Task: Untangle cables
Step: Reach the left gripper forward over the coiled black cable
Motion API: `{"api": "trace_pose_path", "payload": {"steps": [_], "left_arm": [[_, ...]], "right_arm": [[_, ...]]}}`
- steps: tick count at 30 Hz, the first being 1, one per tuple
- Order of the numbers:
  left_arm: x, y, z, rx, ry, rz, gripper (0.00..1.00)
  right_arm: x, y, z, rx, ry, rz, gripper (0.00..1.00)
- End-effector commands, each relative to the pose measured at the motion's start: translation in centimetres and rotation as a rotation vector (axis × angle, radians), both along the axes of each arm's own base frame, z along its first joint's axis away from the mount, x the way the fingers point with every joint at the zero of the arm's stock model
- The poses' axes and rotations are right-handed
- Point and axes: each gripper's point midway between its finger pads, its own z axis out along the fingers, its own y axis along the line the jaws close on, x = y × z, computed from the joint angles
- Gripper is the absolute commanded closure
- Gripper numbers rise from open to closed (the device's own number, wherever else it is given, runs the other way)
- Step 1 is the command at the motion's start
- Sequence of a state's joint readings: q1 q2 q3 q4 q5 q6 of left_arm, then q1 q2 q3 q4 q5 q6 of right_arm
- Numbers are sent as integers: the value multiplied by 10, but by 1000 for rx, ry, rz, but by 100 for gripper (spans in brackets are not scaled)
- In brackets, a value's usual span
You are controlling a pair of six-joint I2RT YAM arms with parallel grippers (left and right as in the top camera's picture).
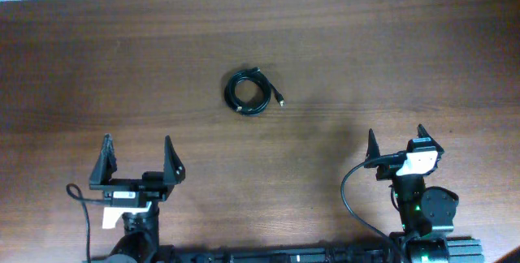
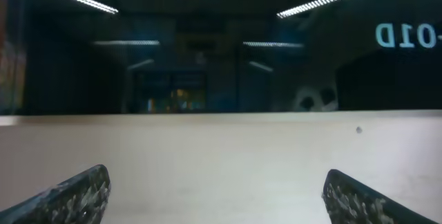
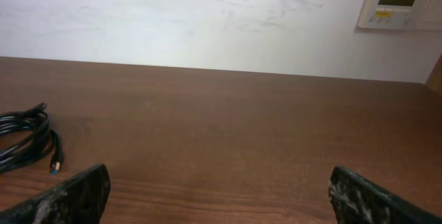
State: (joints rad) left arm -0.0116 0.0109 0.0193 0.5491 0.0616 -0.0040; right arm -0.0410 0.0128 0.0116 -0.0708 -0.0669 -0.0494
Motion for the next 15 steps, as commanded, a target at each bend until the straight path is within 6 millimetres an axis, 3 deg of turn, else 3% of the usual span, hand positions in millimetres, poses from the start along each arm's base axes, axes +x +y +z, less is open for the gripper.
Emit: {"api": "trace_pose_path", "payload": {"steps": [1, 5, 8, 11, 15], "left_arm": [[-7, -13, 25, 31, 19, -72, 1], [7, -16, 41, 68, 199, -74, 1], [25, -35, 55, 156, 333, -165, 1], [57, -57, 59, 181, 539, -310, 1], [100, -78, 47, 140, 891, -483, 1]], "right_arm": [[0, -1, -3, 0, 4, -8, 2], [0, -1, -3, 0, 4, -8, 2], [0, -1, -3, 0, 4, -8, 2], [0, -1, -3, 0, 4, -8, 2], [0, -1, -3, 0, 4, -8, 2]]}}
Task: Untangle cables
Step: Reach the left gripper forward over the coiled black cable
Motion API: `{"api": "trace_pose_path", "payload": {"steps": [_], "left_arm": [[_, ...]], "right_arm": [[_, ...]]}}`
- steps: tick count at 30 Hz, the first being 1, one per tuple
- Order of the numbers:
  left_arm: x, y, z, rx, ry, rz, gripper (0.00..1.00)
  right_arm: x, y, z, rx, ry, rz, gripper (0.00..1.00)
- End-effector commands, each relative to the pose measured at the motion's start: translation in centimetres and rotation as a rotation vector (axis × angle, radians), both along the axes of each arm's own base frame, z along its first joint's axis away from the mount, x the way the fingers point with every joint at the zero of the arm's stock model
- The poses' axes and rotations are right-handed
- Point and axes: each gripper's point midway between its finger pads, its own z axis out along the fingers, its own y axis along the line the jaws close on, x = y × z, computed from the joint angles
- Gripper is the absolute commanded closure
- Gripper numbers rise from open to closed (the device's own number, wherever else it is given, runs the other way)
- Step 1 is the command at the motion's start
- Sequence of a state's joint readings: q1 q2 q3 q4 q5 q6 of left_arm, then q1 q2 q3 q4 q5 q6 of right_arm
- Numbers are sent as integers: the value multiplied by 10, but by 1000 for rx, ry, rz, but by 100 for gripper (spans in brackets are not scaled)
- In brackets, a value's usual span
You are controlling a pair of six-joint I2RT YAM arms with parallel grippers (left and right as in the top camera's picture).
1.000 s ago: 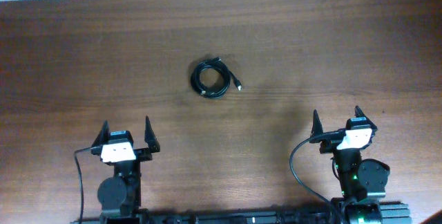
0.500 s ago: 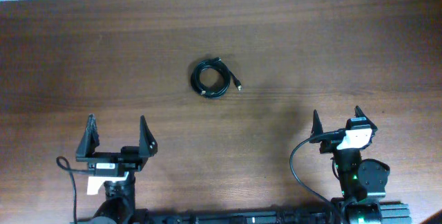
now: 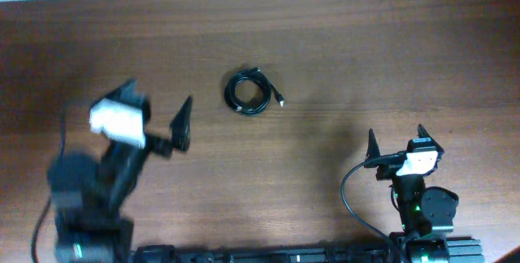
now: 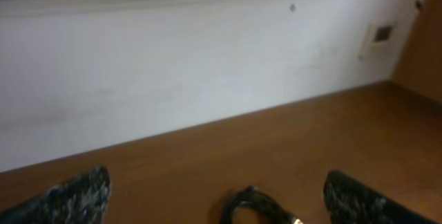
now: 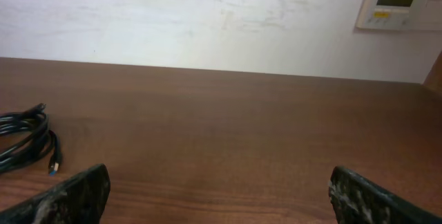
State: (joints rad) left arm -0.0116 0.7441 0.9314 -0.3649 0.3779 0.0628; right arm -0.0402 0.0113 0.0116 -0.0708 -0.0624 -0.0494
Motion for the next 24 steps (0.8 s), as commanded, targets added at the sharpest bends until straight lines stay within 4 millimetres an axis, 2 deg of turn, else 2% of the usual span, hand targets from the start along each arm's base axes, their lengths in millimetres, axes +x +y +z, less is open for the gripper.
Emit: {"api": "trace_pose_path", "payload": {"steps": [1, 6, 8, 10, 15, 20, 22, 23, 24], "left_arm": [[35, -26, -3, -30, 291, -164, 1], [72, -47, -27, 43, 614, -242, 1], [91, -60, -37, 36, 667, -282, 1], [107, -69, -55, 15, 721, -298, 1], [123, -95, -110, -63, 901, -361, 1], [140, -98, -162, -52, 1008, -338, 1], [148, -88, -194, -39, 1095, -223, 22], [151, -81, -211, -36, 1146, -149, 27], [152, -78, -226, -33, 1191, -99, 27]], "right_arm": [[0, 0, -3, 1, 6, -4, 2], [0, 0, -3, 1, 6, -4, 2], [0, 0, -3, 1, 6, -4, 2], [0, 0, -3, 1, 6, -4, 2], [0, 0, -3, 1, 6, -4, 2], [0, 0, -3, 1, 6, -4, 2], [0, 0, -3, 1, 6, -4, 2], [0, 0, -3, 1, 6, -4, 2], [0, 0, -3, 1, 6, -4, 2]]}}
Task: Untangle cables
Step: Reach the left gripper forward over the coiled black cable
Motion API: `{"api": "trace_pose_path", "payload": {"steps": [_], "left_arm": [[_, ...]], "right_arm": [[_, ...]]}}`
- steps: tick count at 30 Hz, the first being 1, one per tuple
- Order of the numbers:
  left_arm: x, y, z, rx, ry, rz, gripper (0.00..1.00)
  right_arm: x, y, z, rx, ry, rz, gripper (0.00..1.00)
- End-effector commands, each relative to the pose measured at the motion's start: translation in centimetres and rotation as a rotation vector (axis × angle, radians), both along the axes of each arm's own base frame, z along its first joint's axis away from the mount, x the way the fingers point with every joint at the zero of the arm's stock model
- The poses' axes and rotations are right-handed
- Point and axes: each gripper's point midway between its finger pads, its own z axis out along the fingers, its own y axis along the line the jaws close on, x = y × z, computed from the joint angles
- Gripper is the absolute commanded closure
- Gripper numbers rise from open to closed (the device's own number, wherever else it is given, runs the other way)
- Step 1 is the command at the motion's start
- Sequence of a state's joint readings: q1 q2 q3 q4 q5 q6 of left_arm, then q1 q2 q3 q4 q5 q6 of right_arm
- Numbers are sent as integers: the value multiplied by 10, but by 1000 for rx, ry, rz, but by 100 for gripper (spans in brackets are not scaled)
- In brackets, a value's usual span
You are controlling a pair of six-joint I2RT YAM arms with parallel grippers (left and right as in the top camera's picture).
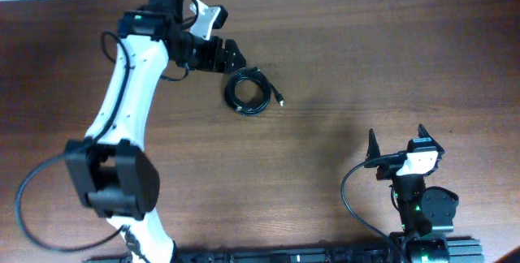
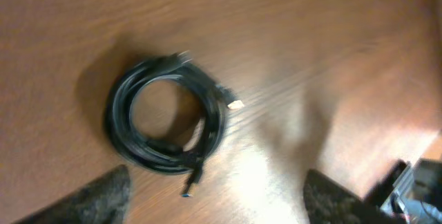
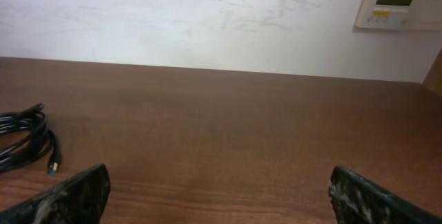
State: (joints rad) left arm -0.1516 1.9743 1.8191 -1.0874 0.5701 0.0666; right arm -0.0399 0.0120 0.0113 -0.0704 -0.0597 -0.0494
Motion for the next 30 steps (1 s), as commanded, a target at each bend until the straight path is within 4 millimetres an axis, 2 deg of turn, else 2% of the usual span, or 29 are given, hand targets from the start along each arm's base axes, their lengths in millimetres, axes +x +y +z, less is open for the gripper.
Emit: {"api": "trace_pose_path", "payload": {"steps": [1, 3, 5, 6, 8, 12, 16, 22, 25, 27, 29, 30], "left_arm": [[11, 15, -57, 135, 149, 142, 33], [10, 15, -78, 171, 184, 138, 38], [9, 17, -96, 215, 211, 139, 36], [8, 19, -105, 247, 227, 154, 31], [7, 20, -118, 296, 246, 167, 31], [7, 16, -125, 339, 233, 160, 37], [11, 23, -128, 402, 223, 220, 40], [7, 10, -143, 413, 239, 189, 45], [2, 5, -157, 427, 266, 168, 51], [0, 3, -162, 431, 275, 162, 64], [0, 3, -162, 431, 275, 162, 82], [1, 3, -161, 430, 272, 162, 85]], "right_arm": [[0, 0, -3, 1, 5, -2, 2], [0, 0, -3, 1, 5, -2, 2], [0, 0, -3, 1, 5, -2, 2], [0, 0, -3, 1, 5, -2, 2], [0, 0, -3, 1, 5, -2, 2], [0, 0, -3, 1, 5, -2, 2], [0, 0, -3, 1, 5, -2, 2], [0, 0, -3, 1, 5, -2, 2], [0, 0, -3, 1, 5, -2, 2], [0, 0, -3, 1, 5, -2, 2], [0, 0, -3, 1, 5, -2, 2], [0, 0, -3, 1, 5, -2, 2]]}}
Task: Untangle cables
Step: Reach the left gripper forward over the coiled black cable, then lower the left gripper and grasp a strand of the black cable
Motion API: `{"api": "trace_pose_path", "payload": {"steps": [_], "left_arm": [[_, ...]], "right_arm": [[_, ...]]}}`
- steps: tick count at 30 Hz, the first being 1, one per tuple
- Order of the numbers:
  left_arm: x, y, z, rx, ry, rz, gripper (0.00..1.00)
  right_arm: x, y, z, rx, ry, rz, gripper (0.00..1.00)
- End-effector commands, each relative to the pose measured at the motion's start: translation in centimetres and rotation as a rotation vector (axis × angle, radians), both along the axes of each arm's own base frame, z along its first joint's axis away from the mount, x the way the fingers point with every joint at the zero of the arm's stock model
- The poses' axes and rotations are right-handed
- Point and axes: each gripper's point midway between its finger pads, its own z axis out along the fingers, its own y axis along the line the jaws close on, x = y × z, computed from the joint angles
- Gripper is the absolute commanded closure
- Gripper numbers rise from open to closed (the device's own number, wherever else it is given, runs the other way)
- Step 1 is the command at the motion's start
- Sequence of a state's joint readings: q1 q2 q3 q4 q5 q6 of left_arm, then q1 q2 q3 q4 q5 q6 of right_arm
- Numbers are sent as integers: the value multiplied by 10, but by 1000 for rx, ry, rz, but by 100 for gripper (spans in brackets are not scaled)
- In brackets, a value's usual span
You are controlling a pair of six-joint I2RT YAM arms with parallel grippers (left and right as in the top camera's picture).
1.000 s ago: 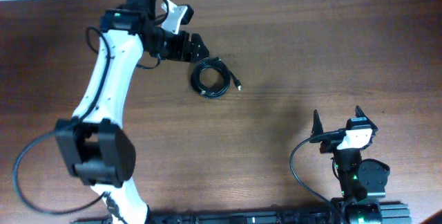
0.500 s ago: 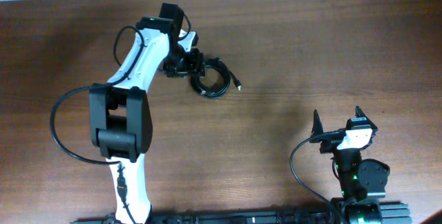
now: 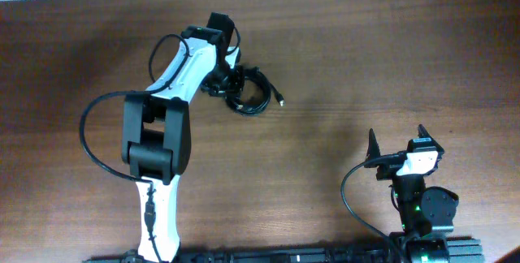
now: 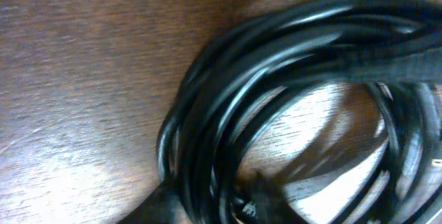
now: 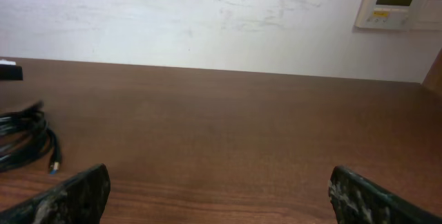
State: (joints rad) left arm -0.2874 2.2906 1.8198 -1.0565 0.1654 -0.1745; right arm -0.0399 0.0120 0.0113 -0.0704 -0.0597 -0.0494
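Observation:
A black cable coil (image 3: 252, 92) lies on the brown table, one plug end (image 3: 281, 101) sticking out to its right. My left gripper (image 3: 231, 84) is down on the coil's left edge. In the left wrist view the coil (image 4: 276, 51) fills the frame, and the left gripper (image 4: 214, 202) has its dark fingers (image 4: 164, 204) pressed against either side of a bundle of strands. My right gripper (image 3: 398, 145) stands open at the near right, far from the coil. The right wrist view shows the right gripper (image 5: 219, 186) with nothing in it and the coil (image 5: 24, 141) at far left.
The left arm (image 3: 154, 125) stretches from the near edge across the left-middle of the wooden table (image 3: 390, 60). A white wall (image 5: 207, 16) with a control panel (image 5: 400, 1) runs behind the table's far edge.
My left gripper was open and hovering above and left of the coil. Now it is down on the coil's left side with its fingers closed in around the strands. The right arm is unchanged.
Both grippers were parked open at the near edge, with the coil alone mid-table. The left arm was then raised and turned toward the coil, then was above it looking down. Now it grips the coil's left side. The coil and right arm have stayed put.

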Motion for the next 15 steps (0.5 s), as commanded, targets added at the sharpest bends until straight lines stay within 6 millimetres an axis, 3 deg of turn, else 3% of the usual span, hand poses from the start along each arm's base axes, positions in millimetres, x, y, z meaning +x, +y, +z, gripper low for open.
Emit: {"api": "trace_pose_path", "payload": {"steps": [1, 2, 4, 7, 15], "left_arm": [[4, -1, 0, 3, -8, -5, 85], [4, -1, 1, 3, -10, -5, 86], [7, -2, 11, 1, -16, -5, 96], [11, -4, 31, -2, -26, -5, 99], [25, -8, 123, -31, -112, -6, 97]], "right_arm": [[0, 0, -3, 1, 5, -2, 2], [0, 0, -3, 1, 5, -2, 2], [0, 0, -3, 1, 5, -2, 2], [0, 0, -3, 1, 5, -2, 2], [0, 0, -3, 1, 5, -2, 2]]}}
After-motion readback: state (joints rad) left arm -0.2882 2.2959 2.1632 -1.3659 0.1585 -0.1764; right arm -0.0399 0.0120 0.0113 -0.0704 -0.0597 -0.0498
